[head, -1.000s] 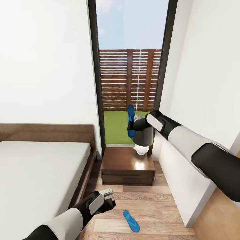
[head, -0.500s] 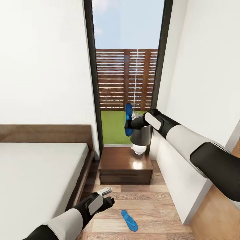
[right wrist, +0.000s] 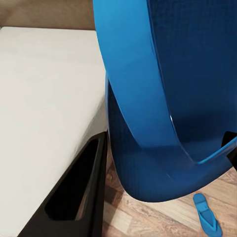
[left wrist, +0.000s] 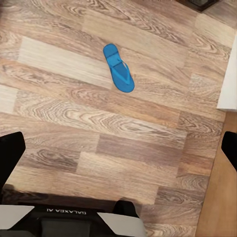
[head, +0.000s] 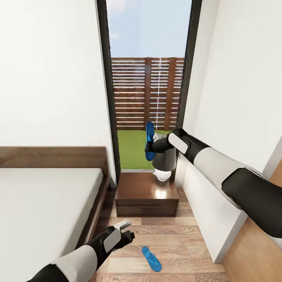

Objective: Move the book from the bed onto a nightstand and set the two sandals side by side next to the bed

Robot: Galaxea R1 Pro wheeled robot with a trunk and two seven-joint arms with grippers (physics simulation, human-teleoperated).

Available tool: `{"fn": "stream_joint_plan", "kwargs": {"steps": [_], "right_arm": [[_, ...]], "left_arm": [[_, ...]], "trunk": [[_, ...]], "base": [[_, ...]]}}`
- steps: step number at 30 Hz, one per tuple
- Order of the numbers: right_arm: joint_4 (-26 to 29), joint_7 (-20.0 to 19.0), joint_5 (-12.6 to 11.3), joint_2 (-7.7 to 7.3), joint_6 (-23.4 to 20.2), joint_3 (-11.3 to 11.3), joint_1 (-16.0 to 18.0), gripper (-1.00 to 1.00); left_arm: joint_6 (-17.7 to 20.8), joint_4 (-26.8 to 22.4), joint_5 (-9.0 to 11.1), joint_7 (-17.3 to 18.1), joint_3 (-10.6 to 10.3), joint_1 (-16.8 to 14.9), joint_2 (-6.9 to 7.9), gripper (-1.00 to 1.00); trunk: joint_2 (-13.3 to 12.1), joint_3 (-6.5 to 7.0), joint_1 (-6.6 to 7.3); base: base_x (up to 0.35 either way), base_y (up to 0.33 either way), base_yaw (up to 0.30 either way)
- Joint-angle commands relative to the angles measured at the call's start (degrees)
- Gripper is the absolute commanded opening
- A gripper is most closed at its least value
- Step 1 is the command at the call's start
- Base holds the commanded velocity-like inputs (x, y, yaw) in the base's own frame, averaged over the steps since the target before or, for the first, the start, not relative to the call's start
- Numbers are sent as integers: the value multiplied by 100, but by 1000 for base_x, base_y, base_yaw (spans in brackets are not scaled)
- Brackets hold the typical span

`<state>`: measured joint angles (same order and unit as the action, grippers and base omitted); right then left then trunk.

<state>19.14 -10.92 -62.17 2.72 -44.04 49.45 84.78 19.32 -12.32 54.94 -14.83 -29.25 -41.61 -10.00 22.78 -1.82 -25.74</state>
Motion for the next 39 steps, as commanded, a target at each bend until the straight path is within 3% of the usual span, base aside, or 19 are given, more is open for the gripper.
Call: {"fn": "stream_joint_plan", "kwargs": {"steps": [1,21,22,26,27,33,39], "right_arm": [[-8,-60,38,0,-4,21,9,-100],[-15,-34,38,3,10,21,-14,-100],[-9,504,28,173,-10,-16,-12,-100],[-7,885,22,284,-19,-23,-5,-100],[-1,1304,18,350,-29,-30,10,-100],[87,1661,11,422,-175,-39,41,-100],[295,1726,4,530,-361,-45,46,-100]], "left_arm": [[15,-8,31,-38,-20,-5,0,100],[44,-105,40,-52,-36,-8,0,100],[90,-142,74,-586,-29,-13,0,100],[183,-146,101,-754,-29,-15,0,100],[421,-149,115,-905,-28,-21,0,100],[732,-459,125,-1593,-28,-40,0,100],[997,-733,118,-1929,-28,-63,0,100]], "trunk": [[14,-14,-4],[736,-337,-399],[776,-355,-421],[937,-427,-509],[977,-445,-531],[1217,-553,-663],[1458,-660,-795]], "base": [[0,0,-2],[0,0,0],[0,0,0],[0,0,0],[0,0,0],[0,0,0],[0,0,0]]}}
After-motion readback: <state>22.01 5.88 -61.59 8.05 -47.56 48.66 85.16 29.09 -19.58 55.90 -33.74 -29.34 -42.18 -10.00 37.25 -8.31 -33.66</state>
